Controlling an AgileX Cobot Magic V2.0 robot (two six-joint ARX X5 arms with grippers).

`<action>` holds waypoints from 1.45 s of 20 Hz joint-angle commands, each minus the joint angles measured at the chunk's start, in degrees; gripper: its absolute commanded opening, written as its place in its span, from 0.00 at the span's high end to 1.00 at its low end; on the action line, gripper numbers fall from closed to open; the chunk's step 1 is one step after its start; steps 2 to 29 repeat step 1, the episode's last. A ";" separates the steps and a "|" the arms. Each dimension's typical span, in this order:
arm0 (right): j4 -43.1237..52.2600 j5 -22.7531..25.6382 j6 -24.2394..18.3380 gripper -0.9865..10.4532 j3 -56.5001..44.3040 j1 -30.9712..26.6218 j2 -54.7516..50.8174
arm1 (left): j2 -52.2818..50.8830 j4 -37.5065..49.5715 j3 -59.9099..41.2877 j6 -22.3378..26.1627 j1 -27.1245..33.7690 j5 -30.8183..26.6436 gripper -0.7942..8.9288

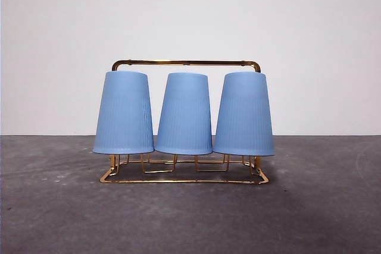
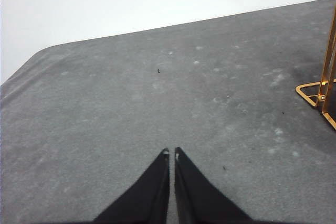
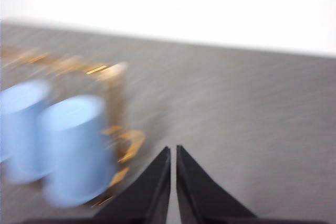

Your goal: Pick the top cup and place it on cupholder, pick up the mid cup and place it on cupholder, last pick the bottom cup and place it on cupholder.

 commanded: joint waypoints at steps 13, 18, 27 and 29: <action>8.24 0.98 0.09 0.90 -27.50 -19.41 -22.21 | -0.11 -0.39 -1.16 -0.26 0.13 -0.04 0.91; 8.24 0.98 0.09 0.90 -27.50 -19.41 -22.21 | -0.11 -0.39 -1.16 -0.26 0.13 -0.04 0.91; 8.24 0.98 0.09 0.90 -27.50 -19.41 -22.21 | -0.11 -0.39 -1.16 -0.26 0.13 -0.04 0.91; 8.24 0.98 0.09 0.90 -27.50 -19.41 -22.21 | -0.11 -0.39 -1.16 -0.26 0.13 -0.04 0.91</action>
